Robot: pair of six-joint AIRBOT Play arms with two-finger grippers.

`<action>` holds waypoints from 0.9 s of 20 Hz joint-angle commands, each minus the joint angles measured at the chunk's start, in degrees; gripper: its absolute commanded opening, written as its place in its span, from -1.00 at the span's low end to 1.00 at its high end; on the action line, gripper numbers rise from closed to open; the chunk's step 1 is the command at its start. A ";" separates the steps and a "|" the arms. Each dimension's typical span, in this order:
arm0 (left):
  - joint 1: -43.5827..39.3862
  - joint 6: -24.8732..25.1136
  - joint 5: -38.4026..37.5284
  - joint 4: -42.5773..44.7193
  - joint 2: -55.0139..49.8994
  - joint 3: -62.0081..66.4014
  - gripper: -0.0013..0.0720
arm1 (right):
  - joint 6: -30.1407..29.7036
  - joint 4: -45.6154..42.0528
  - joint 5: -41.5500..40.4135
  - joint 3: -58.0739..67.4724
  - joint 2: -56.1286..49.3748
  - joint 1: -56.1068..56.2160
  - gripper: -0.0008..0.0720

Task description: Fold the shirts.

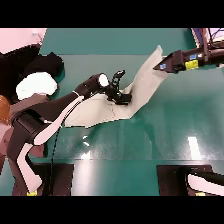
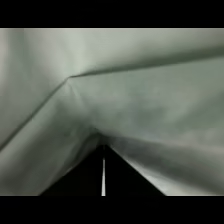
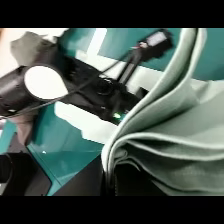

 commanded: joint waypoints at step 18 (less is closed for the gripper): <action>42.45 3.72 -17.22 18.51 38.40 0.24 -0.90 | -2.43 -2.56 -8.94 19.54 -28.09 35.43 0.21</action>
